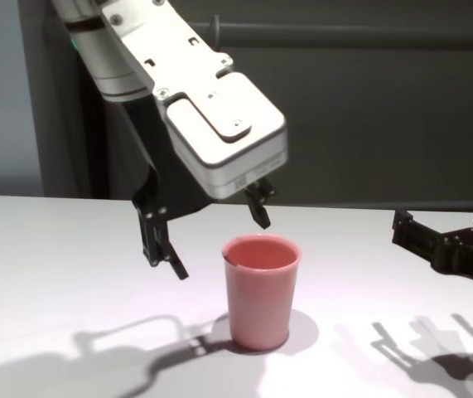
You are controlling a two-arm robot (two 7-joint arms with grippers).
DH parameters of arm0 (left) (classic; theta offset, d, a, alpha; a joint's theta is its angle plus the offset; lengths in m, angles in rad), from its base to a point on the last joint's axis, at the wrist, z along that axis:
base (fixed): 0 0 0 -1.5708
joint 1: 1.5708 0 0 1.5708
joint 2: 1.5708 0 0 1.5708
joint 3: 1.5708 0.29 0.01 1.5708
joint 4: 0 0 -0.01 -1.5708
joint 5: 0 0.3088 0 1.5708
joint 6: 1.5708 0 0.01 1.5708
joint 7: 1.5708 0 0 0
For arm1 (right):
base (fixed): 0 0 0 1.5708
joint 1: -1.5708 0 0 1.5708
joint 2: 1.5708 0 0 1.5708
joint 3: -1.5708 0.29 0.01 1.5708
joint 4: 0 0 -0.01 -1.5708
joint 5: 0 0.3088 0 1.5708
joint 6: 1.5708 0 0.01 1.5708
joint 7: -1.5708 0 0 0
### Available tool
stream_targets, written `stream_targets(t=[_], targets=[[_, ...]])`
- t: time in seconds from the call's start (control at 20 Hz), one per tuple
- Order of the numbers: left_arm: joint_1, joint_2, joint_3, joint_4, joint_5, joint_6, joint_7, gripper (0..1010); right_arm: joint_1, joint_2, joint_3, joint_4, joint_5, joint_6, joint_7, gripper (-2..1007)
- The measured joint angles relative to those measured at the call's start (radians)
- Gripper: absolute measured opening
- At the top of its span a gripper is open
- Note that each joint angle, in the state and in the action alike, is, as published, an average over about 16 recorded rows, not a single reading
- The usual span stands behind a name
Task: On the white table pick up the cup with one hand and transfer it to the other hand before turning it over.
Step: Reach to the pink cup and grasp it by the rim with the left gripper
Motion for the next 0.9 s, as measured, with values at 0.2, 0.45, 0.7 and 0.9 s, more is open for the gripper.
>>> stream_targets(t=[0.2,0.45,0.7,0.9], targets=[[-0.008,-0.007,0.014,0.010,0.002,-0.002,0.002,1001,0.000,0.000,0.000,0.000,0.000,0.000,0.000,1002],[-0.014,-0.013,0.029,0.023,0.004,-0.002,0.010,1001,0.000,0.000,0.000,0.000,0.000,0.000,0.000,1002],[-0.016,-0.017,0.043,0.036,0.001,-0.003,0.020,1001,0.000,0.000,0.000,0.000,0.000,0.000,0.000,1003],[-0.017,-0.022,0.054,0.051,-0.002,-0.006,0.031,1001,0.000,0.000,0.000,0.000,0.000,0.000,0.000,1003]])
